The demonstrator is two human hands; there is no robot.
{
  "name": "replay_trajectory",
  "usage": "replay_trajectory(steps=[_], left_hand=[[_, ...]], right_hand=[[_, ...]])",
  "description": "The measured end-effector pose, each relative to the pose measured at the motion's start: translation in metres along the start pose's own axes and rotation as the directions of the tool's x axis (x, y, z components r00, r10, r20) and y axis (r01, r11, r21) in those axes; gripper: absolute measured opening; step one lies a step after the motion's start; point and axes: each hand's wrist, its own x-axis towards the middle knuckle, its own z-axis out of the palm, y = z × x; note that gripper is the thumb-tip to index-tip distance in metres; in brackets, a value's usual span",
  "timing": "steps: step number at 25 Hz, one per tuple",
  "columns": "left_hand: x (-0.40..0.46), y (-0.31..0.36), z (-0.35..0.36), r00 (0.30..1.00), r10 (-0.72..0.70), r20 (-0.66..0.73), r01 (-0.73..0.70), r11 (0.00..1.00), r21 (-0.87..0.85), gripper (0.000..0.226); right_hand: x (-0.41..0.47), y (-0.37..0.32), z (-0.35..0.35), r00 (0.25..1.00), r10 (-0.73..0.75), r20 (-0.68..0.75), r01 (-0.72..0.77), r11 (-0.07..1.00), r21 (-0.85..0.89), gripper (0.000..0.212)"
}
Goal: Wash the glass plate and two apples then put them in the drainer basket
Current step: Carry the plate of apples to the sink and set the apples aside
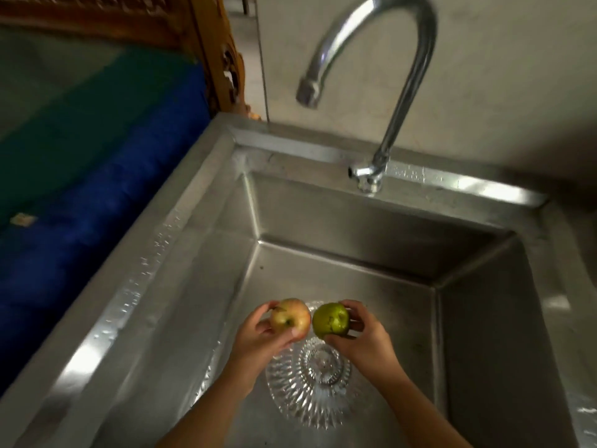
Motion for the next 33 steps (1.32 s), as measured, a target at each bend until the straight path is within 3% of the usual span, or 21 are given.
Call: replay_trajectory(steps=[7, 10, 14, 19, 23, 27, 31, 33], left_hand=[[-0.070, 0.172, -0.069, 0.975, 0.214, -0.057, -0.217, 0.974, -0.067, 0.051], [-0.104, 0.227, -0.133, 0.947, 0.277, -0.164, -0.287, 0.957, -0.044, 0.051], [-0.134, 0.259, -0.236, 0.908, 0.259, -0.330, -0.283, 0.959, -0.029, 0.045], [-0.141, 0.233, -0.364, 0.876, 0.152, -0.458, -0.182, 0.983, -0.022, 0.043], [-0.125, 0.189, -0.418, 0.877, 0.028, -0.480, -0.068, 0.995, -0.068, 0.042], [-0.110, 0.160, -0.435, 0.892, -0.046, -0.449, 0.000, 0.995, -0.103, 0.043], [-0.108, 0.156, -0.436, 0.895, -0.044, -0.445, 0.004, 0.996, -0.092, 0.046], [-0.112, 0.158, -0.435, 0.900, -0.038, -0.434, 0.038, 0.999, -0.008, 0.052]], right_hand=[[-0.018, -0.192, 0.017, 0.962, -0.260, 0.087, 0.261, 0.965, 0.003, 0.050], [-0.029, -0.272, 0.062, 0.917, -0.353, 0.187, 0.360, 0.933, -0.007, 0.049], [-0.041, -0.349, 0.153, 0.842, -0.419, 0.341, 0.435, 0.900, 0.030, 0.052], [-0.047, -0.366, 0.289, 0.797, -0.390, 0.461, 0.443, 0.896, -0.008, 0.056], [-0.042, -0.343, 0.359, 0.776, -0.307, 0.551, 0.446, 0.884, -0.137, 0.062], [-0.033, -0.324, 0.386, 0.776, -0.230, 0.587, 0.461, 0.843, -0.278, 0.066], [-0.034, -0.317, 0.390, 0.778, -0.244, 0.579, 0.483, 0.822, -0.303, 0.070], [-0.037, -0.316, 0.388, 0.772, -0.257, 0.581, 0.496, 0.815, -0.299, 0.074]])
